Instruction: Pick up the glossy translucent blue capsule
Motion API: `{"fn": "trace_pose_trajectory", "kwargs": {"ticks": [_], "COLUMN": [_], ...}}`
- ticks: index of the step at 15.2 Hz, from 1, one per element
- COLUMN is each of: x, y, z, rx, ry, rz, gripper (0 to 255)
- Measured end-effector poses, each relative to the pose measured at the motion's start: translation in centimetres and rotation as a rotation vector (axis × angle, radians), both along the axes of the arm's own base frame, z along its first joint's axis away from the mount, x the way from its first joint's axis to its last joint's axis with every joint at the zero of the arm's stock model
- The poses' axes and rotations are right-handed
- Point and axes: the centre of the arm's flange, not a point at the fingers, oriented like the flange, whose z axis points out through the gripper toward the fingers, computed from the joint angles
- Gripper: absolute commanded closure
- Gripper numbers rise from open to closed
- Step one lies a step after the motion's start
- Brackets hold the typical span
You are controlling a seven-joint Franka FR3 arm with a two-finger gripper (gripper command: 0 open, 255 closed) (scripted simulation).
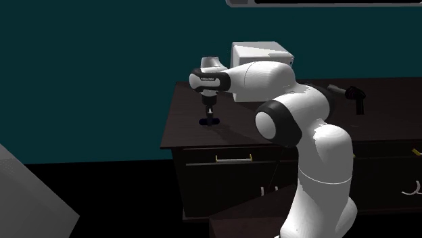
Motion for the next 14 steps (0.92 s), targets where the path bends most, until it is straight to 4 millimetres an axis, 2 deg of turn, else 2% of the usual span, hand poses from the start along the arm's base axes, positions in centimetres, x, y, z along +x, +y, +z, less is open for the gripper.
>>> {"fn": "trace_pose_trajectory", "kwargs": {"ticks": [7,14], "x": [0.0,0.0], "y": [0.0,-0.1], "z": [0.2,3.7], "rx": [0.0,0.0], "ry": [0.0,0.0], "rz": [0.0,0.0], "gripper": [255,255]}}
